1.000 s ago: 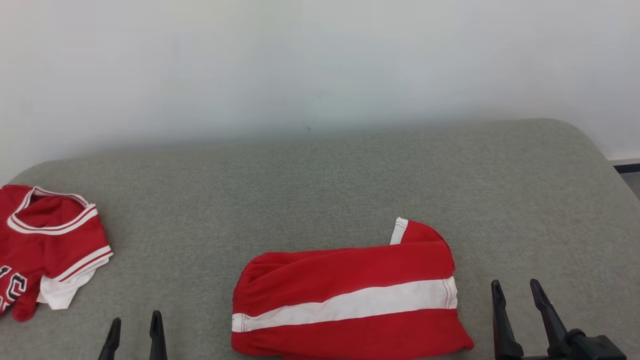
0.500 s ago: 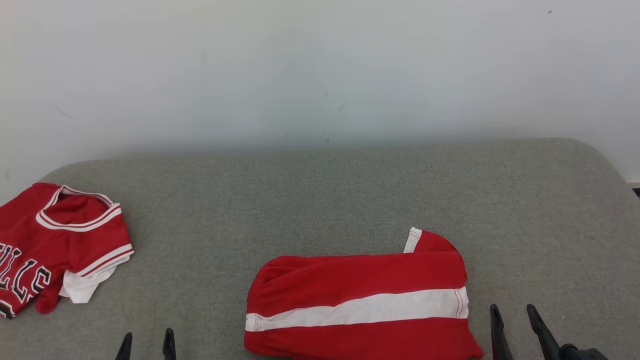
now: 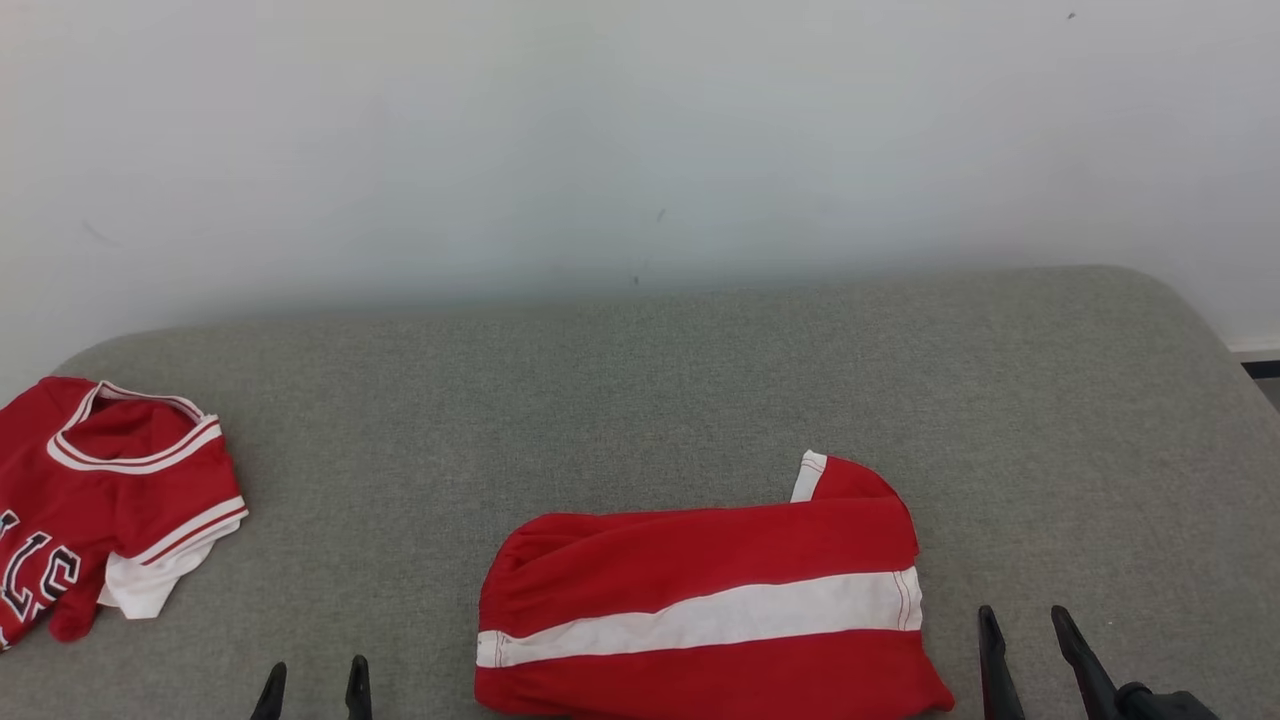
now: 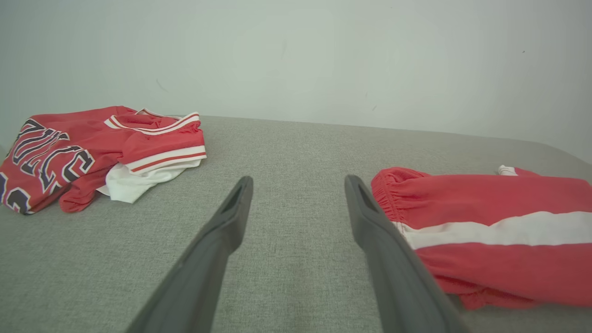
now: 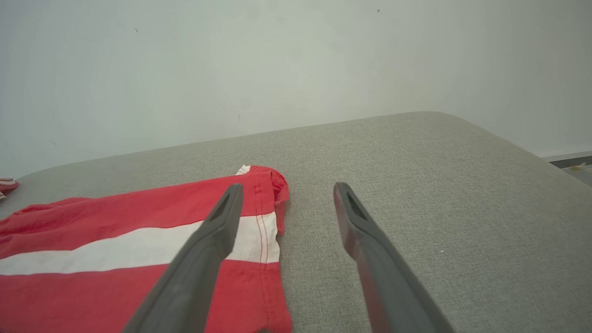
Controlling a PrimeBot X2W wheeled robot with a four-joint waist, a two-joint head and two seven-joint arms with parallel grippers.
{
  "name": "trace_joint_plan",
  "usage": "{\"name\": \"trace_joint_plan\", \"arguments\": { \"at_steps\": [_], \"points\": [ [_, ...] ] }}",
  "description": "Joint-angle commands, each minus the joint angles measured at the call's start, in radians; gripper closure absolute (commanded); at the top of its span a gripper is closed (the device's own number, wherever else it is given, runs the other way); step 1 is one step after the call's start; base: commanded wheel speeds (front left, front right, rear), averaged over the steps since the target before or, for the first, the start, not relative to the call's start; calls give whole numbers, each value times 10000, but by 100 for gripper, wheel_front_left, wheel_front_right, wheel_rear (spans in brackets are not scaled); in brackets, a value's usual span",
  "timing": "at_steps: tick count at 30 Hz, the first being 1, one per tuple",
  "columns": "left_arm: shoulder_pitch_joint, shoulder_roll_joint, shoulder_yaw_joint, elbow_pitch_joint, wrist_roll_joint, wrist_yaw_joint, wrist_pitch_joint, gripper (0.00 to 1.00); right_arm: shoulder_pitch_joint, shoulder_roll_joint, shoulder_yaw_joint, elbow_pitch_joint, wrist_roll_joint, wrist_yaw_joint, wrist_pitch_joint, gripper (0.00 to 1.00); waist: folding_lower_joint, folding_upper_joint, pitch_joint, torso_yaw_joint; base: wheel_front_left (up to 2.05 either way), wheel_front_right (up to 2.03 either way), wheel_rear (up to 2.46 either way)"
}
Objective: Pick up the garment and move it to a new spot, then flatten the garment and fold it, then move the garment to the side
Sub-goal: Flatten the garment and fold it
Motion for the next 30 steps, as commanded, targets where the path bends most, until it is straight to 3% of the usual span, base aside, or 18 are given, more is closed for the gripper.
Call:
{"name": "trace_joint_plan", "arguments": {
  "at_steps": [1, 12, 16, 22, 30],
  "points": [
    [-68, 16, -29, 28, -93, -10, -31, 0, -67, -33, 14, -58, 18, -20, -3, 0, 0, 0, 23, 2, 0, 0, 0],
    [-201, 118, -229, 129, -266, 0, -31, 0, -224, -90, 160, 96, 101, -20, 18, 0, 0, 0, 157, -51, 0, 0, 0],
    [-411, 229, -624, 597, -408, -1, -31, 0, -532, -240, 352, 329, 355, -20, 580, 0, 0, 0, 276, -127, 0, 0, 0],
    [-1380, 611, -1963, 2083, -1618, -1, 354, 0, -1167, -652, 870, 539, 932, -20, 1970, 0, 0, 0, 543, -252, 0, 0, 0],
    [-2647, 1178, -3151, 2894, -3344, -2, 1161, 0, -1953, -1038, 1620, 762, 1432, -20, 3017, 0, 0, 0, 1007, -508, 0, 0, 0]
  ]
}}
